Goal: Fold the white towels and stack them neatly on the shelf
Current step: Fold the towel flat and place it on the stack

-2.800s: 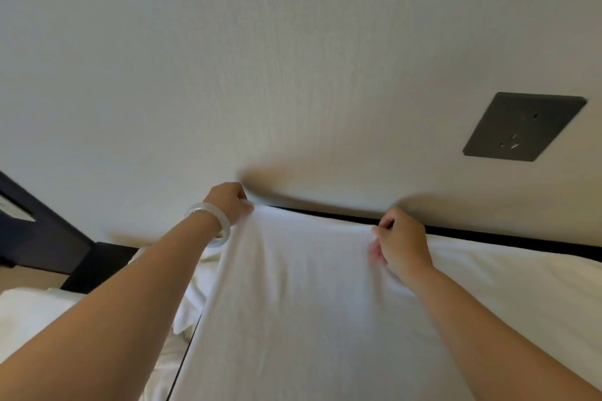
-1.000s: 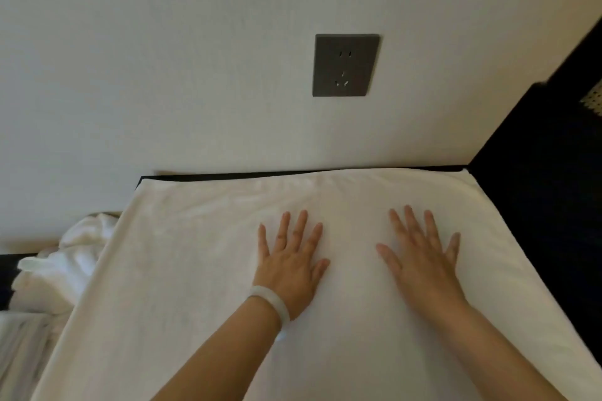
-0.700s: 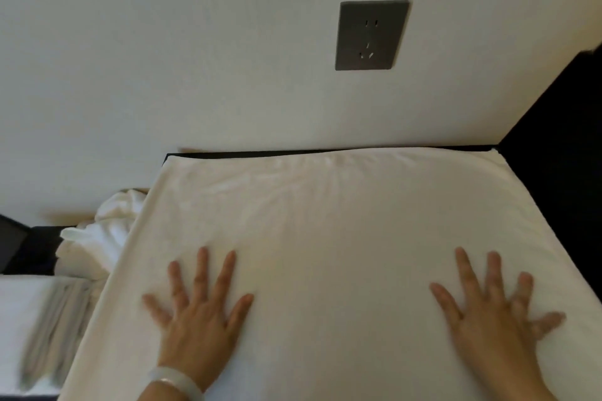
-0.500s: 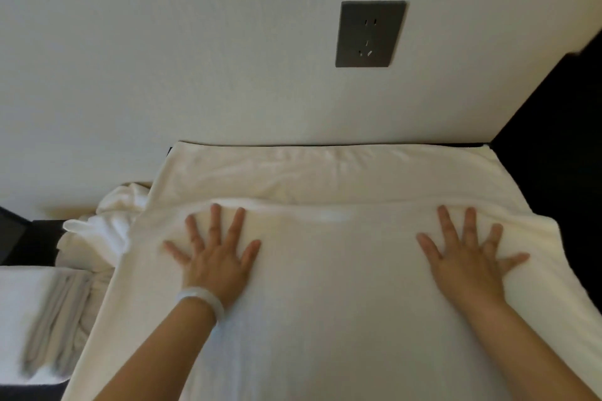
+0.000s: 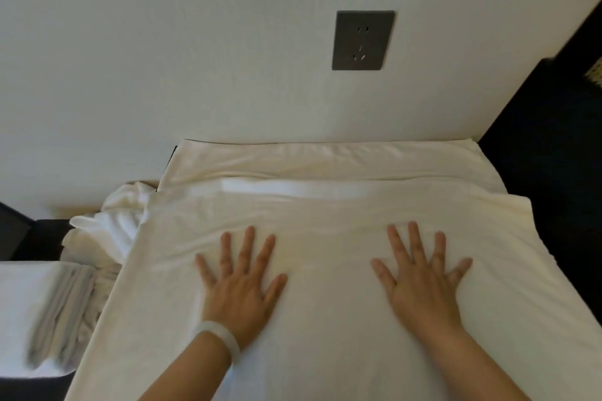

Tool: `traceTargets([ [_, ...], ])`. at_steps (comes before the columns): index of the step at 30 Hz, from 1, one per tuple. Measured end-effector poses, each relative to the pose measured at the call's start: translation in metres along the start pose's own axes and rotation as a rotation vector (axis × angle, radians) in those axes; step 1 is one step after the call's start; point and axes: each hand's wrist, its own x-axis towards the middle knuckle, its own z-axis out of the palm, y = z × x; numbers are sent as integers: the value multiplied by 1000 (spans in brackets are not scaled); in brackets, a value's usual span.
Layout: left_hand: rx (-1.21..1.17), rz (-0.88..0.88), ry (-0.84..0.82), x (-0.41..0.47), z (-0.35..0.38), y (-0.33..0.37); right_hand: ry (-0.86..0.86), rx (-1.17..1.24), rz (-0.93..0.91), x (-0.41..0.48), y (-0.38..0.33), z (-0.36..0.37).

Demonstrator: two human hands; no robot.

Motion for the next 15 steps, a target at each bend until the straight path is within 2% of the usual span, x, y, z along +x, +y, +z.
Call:
traceTargets([
  [3, -15, -57, 36, 44, -9, 2, 19, 31, -39, 49, -7, -9],
  [7, -23, -99, -77, 74, -34, 12, -52, 116, -62, 78, -16, -29],
  [9, -17, -116, -59, 56, -35, 11, -13, 140, -41, 57, -10, -29],
  [12, -54, -241, -14, 1, -19, -4, 63, 67, 44, 1, 19, -10],
  [15, -71, -302, -21, -43, -3, -24, -31, 4, 74, -32, 45, 3],
])
